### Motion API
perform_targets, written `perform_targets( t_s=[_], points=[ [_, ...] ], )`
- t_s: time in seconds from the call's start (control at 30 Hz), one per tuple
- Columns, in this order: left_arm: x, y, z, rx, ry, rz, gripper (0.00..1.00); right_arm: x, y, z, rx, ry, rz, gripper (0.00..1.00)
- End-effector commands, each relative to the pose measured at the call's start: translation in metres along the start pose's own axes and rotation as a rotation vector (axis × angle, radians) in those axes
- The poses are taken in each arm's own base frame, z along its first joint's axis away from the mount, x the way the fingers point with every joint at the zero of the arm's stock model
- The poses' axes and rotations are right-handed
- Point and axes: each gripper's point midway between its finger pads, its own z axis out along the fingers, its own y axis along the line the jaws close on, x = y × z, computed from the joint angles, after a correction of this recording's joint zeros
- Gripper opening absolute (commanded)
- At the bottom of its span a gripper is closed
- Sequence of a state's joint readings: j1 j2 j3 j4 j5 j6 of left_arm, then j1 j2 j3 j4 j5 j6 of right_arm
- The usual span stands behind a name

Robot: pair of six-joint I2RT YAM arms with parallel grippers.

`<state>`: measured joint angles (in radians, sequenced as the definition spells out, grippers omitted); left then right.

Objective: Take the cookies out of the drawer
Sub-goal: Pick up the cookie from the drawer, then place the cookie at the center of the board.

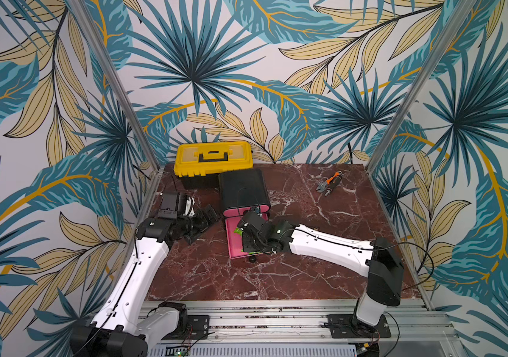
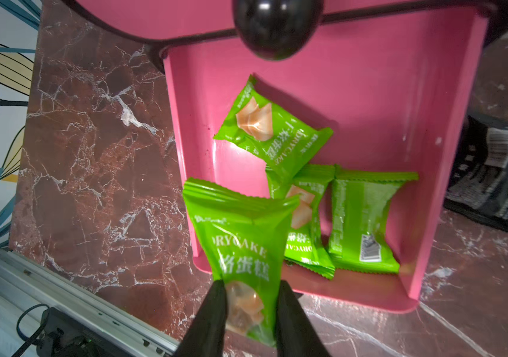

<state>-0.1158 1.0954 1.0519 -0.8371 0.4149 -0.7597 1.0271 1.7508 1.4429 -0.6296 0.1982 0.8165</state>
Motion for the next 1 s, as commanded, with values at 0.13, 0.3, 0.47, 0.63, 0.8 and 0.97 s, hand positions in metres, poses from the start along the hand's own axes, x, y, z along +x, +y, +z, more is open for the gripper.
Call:
perform_targets(
  t_s=[0.13,0.3,0.47,0.63,0.8,0.97],
  points=[
    [-0.002,-0.054,-0.006,0.140,-0.023,0.098,1.00,0.020,-0.046,-0.032,0.092,0.019,-0.055,0.31],
    [0.014,-0.067,0.002,0.159,0.002,0.127,1.00,0.028,-0.078,-0.048,0.146,0.000,-0.046,0.31],
    [0.025,-0.074,0.008,0.163,0.009,0.132,1.00,0.031,-0.108,-0.049,0.176,0.016,0.004,0.31],
    [0.029,-0.080,0.011,0.141,-0.004,0.097,1.00,0.038,-0.130,-0.029,0.197,0.108,0.031,0.30],
    [0.036,-0.081,0.002,0.129,-0.008,0.053,1.00,0.042,-0.145,-0.006,0.223,0.162,0.067,0.27],
    [0.041,-0.064,-0.014,0.067,-0.036,0.035,1.00,0.047,-0.160,0.016,0.204,0.166,0.150,0.28]
  ],
)
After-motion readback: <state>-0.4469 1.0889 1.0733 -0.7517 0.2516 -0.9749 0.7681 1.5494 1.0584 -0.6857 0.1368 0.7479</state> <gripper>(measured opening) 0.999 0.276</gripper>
